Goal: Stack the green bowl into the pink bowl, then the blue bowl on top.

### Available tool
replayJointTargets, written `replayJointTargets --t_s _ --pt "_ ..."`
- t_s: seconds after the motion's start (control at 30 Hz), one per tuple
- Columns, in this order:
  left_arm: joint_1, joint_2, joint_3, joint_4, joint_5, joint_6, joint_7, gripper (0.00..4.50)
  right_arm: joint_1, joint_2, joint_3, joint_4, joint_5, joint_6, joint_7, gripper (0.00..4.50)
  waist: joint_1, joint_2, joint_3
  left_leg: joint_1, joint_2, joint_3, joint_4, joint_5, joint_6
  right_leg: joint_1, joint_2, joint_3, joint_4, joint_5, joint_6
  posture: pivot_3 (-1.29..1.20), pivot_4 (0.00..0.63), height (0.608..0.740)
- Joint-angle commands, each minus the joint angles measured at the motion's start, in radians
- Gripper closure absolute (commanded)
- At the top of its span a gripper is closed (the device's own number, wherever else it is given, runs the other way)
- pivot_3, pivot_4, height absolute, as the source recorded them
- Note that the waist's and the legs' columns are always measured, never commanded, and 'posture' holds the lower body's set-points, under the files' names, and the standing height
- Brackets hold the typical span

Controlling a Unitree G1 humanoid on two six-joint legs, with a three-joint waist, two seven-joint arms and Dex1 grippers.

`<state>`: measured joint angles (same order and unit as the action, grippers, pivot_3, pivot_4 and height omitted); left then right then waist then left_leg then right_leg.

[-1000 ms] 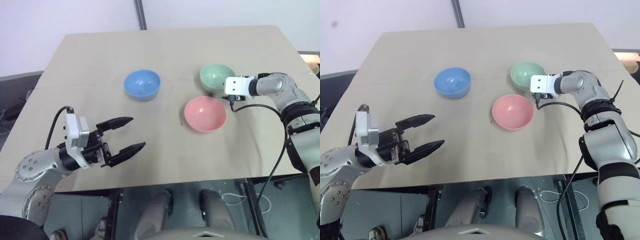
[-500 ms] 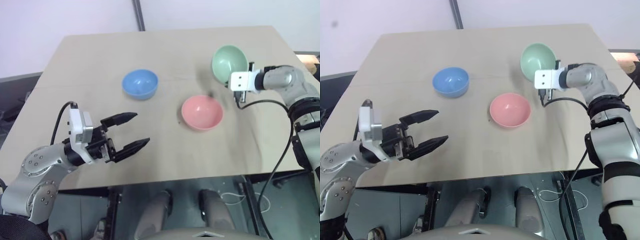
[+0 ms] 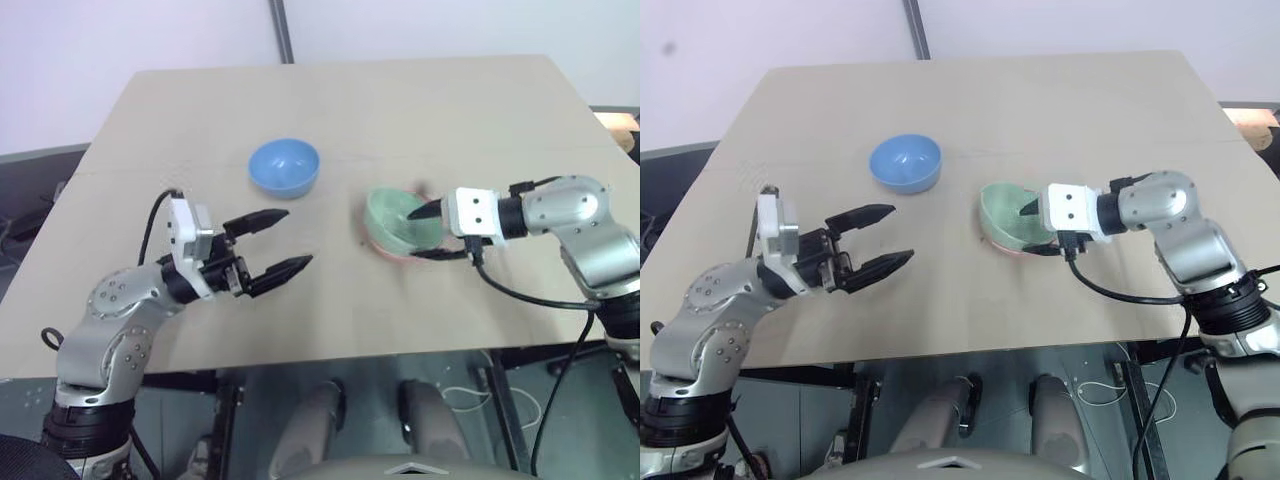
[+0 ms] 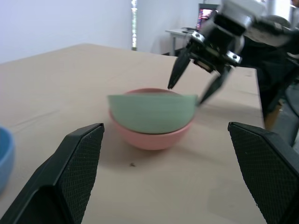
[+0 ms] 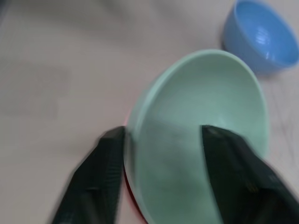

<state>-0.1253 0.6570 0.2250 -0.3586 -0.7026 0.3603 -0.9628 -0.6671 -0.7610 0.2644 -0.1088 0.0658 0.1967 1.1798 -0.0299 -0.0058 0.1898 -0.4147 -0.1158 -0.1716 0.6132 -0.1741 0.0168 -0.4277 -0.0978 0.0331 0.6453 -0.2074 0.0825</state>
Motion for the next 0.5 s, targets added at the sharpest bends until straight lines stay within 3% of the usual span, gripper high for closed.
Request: replayJointTargets --t_s 0.03,0.07,0.13,0.23,0.3,0.37,0.5 --pt "-0.054 0.018 0.024 0.003 0.015 0.010 0.049 0.00 0.005 -0.017 -0.134 -0.097 0.068 0.093 -0.058 0.18 0.003 0.000 0.000 0.000 0.000 0.000 0.000 0.000 0.000 0.000 0.000 0.000 0.000 0.000 0.000 0.00 0.150 0.740" --pt "-0.076 0.030 0.026 0.013 0.031 0.022 0.070 0.00 0.019 -0.019 -0.176 -0.134 0.113 0.135 -0.067 0.18 0.009 0.000 0.000 -0.001 0.000 0.000 0.000 0.000 0.000 -0.001 0.000 0.000 0.000 0.000 0.000 0.00 0.150 0.740" --pt "-0.153 0.058 -0.006 0.063 0.220 -0.021 0.204 0.00 0.075 -0.018 -0.286 -0.243 0.240 0.258 -0.094 0.18 0.020 0.000 0.000 -0.002 0.000 0.000 0.000 0.000 0.000 -0.002 0.000 0.000 0.000 0.000 0.000 0.00 0.150 0.740" --pt "-0.254 0.107 -0.104 0.158 0.473 -0.116 0.296 0.00 0.169 -0.009 -0.374 -0.353 0.303 0.337 -0.163 0.18 0.035 -0.002 -0.001 -0.002 0.000 0.000 -0.001 0.000 0.000 -0.001 0.000 -0.002 -0.001 0.000 0.000 0.00 0.150 0.740" --pt "-0.367 0.168 -0.249 0.257 0.656 -0.132 0.279 0.00 0.218 0.015 -0.393 -0.401 0.302 0.365 -0.238 0.18 0.043 -0.003 -0.001 -0.002 -0.001 0.000 -0.001 0.000 0.000 -0.001 -0.001 0.000 -0.002 0.000 0.000 0.00 0.150 0.740" --pt "-0.474 0.189 -0.358 0.374 0.747 -0.192 0.206 0.00 0.235 0.047 -0.389 -0.430 0.300 0.386 -0.307 0.18 0.043 -0.002 -0.001 -0.002 -0.001 0.003 0.000 0.000 0.000 0.000 0.000 -0.001 -0.002 0.000 0.000 0.00 0.150 0.740" --pt "-0.678 0.138 -0.518 0.652 0.909 -0.301 0.163 0.00 0.253 0.102 -0.333 -0.454 0.265 0.392 -0.403 0.18 0.041 -0.002 -0.001 -0.002 -0.001 0.003 0.000 0.000 0.000 0.000 0.000 -0.002 -0.002 0.001 0.001 0.00 0.150 0.740"
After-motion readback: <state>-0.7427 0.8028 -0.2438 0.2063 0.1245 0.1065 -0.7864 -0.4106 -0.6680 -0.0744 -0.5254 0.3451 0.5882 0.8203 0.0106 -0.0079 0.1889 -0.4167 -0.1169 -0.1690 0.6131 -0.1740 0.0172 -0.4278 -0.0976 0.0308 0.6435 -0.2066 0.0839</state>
